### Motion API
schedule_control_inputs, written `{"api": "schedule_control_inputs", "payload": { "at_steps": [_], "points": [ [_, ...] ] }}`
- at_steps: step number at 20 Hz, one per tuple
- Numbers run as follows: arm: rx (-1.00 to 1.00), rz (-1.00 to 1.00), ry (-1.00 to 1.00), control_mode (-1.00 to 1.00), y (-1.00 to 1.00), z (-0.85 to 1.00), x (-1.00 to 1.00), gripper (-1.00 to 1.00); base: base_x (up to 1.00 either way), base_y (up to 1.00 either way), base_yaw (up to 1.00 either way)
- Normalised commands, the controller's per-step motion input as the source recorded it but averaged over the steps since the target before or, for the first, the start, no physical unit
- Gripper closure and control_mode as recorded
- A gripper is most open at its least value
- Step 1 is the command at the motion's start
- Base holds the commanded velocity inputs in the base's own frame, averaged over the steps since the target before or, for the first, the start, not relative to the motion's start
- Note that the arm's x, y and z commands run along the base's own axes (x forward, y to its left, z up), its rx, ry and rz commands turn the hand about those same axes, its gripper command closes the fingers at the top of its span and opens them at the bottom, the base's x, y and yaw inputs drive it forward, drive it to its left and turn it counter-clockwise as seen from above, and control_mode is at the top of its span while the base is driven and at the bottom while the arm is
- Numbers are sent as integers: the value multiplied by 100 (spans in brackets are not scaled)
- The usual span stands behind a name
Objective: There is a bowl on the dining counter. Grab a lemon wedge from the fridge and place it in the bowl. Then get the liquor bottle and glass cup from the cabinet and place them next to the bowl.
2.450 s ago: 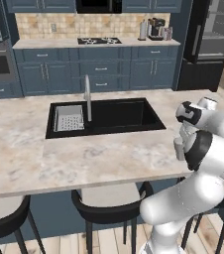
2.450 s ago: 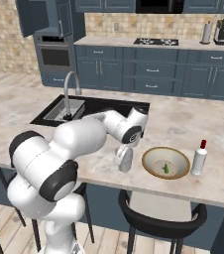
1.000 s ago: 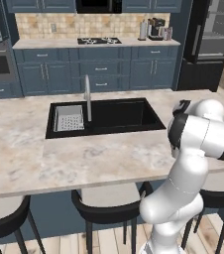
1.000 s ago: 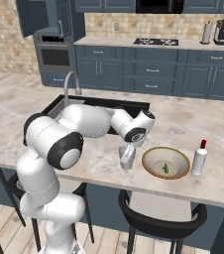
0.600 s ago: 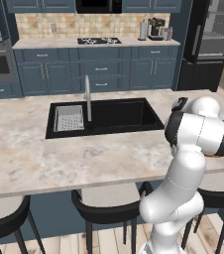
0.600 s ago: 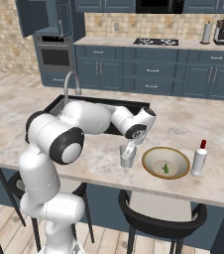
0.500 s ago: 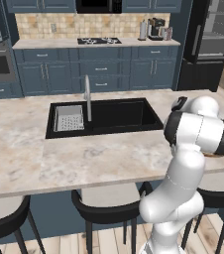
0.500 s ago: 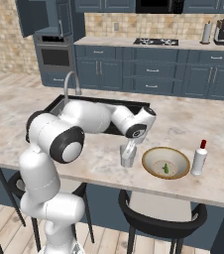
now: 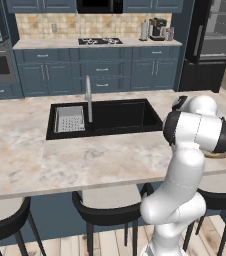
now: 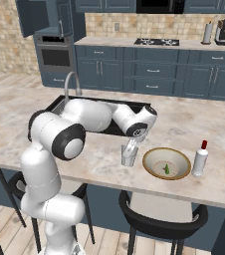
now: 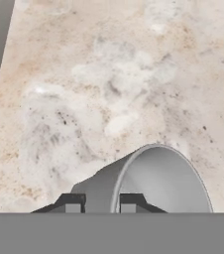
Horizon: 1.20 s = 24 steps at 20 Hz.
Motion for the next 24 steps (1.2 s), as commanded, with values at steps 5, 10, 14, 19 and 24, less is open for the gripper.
{"api": "schedule_control_inputs", "payload": {
  "at_steps": [5,10,14,19,24],
  "points": [
    [0,0,-9,-100,-3,-19,-4,-100,0,0,0],
    [0,0,-11,-100,-1,-16,-26,-100,0,0,0],
    [0,0,-9,-100,0,-20,-33,-100,0,0,0],
    [0,0,-6,-100,0,-6,-22,-100,0,0,0],
    [0,0,-3,-100,0,0,-15,-100,0,0,0]
  ]
}}
